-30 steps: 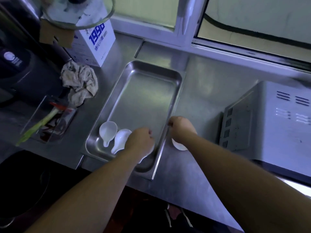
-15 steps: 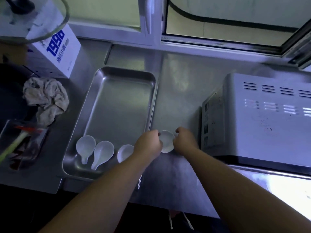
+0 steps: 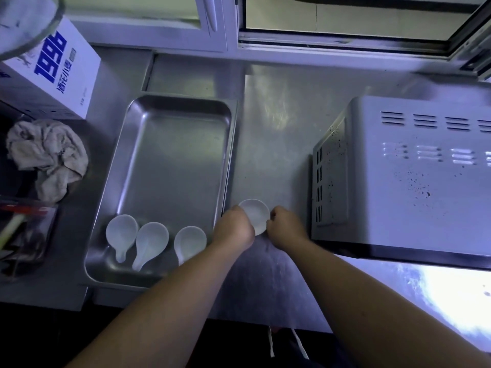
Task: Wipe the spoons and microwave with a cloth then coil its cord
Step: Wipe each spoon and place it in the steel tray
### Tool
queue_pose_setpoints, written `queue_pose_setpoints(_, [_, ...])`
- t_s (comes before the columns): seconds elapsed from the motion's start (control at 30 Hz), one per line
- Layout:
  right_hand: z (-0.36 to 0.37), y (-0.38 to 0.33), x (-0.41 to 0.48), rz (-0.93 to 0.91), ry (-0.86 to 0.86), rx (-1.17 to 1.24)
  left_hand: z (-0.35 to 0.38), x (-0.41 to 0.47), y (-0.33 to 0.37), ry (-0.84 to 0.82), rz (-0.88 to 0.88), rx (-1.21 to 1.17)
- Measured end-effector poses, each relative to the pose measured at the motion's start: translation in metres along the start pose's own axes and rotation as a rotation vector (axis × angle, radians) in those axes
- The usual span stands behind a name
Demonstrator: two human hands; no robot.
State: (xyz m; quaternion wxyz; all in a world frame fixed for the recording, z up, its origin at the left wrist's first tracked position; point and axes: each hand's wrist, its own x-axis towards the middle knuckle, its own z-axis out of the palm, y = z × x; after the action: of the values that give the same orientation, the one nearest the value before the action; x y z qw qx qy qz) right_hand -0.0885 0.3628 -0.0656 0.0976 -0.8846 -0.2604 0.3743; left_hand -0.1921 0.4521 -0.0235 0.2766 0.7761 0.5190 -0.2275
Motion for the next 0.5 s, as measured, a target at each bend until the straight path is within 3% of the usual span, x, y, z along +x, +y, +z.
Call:
queue_pose_setpoints(0.27, [0.001,0.003,0.0,0.046,0.012,0.09,0.011,0.003,-0.004,0.008,-0.01,-0.031])
queue_pose_setpoints(0.5, [-0.01,0.002,-0.011,0.089,0.155,0.194,0.004,-0.002,-0.007,0.047,0.032,-0.208])
